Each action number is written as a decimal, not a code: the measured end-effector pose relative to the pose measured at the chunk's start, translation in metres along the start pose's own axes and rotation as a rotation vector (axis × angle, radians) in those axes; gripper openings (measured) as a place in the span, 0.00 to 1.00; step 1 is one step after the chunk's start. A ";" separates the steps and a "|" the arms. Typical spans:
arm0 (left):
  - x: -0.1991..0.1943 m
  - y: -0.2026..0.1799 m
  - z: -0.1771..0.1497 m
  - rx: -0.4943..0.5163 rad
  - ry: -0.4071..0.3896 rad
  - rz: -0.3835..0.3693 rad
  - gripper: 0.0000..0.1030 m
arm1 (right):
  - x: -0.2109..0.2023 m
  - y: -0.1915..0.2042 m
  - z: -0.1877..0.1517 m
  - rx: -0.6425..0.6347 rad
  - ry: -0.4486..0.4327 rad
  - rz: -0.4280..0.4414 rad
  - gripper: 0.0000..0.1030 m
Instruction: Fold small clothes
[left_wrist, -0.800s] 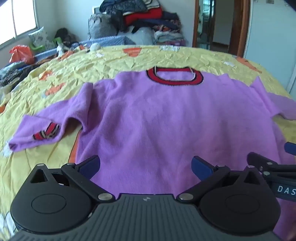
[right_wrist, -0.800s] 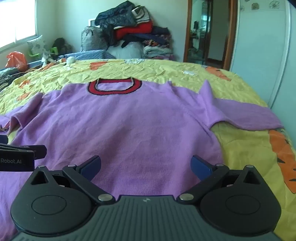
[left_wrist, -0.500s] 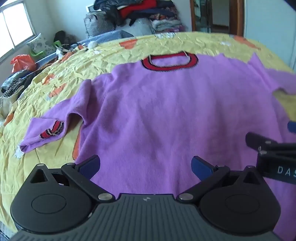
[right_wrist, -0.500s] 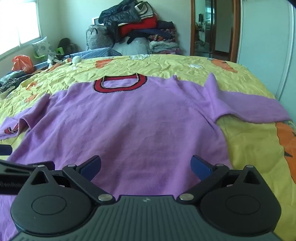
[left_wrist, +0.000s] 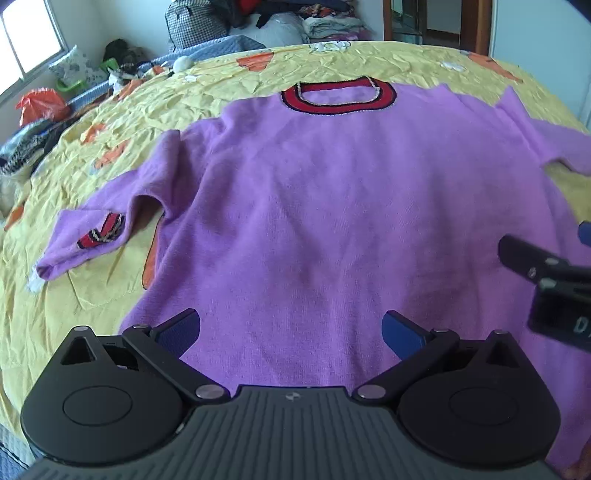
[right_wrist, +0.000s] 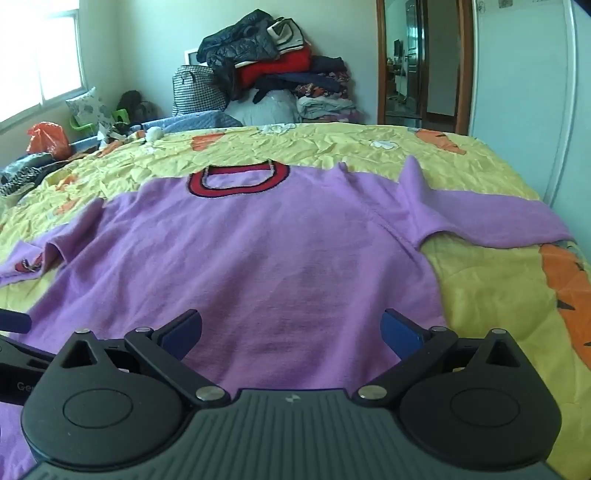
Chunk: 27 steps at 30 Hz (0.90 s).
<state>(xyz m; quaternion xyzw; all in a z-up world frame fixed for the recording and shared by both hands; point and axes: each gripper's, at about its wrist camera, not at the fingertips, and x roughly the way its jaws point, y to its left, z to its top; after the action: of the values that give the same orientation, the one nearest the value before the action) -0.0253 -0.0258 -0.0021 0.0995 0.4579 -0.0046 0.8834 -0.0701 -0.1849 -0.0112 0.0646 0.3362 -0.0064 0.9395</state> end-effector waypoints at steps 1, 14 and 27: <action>0.000 0.003 0.000 -0.017 0.002 -0.013 1.00 | 0.001 0.003 0.000 -0.005 0.004 0.001 1.00; 0.003 0.023 -0.005 -0.069 -0.001 -0.016 1.00 | 0.006 0.023 0.003 -0.017 0.064 0.012 1.00; 0.020 0.040 -0.008 -0.263 0.091 -0.196 1.00 | 0.020 0.020 0.014 -0.022 0.112 -0.051 1.00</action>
<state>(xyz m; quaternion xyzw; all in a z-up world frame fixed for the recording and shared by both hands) -0.0159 0.0163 -0.0156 -0.0617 0.5018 -0.0261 0.8624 -0.0451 -0.1665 -0.0111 0.0458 0.3897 -0.0228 0.9195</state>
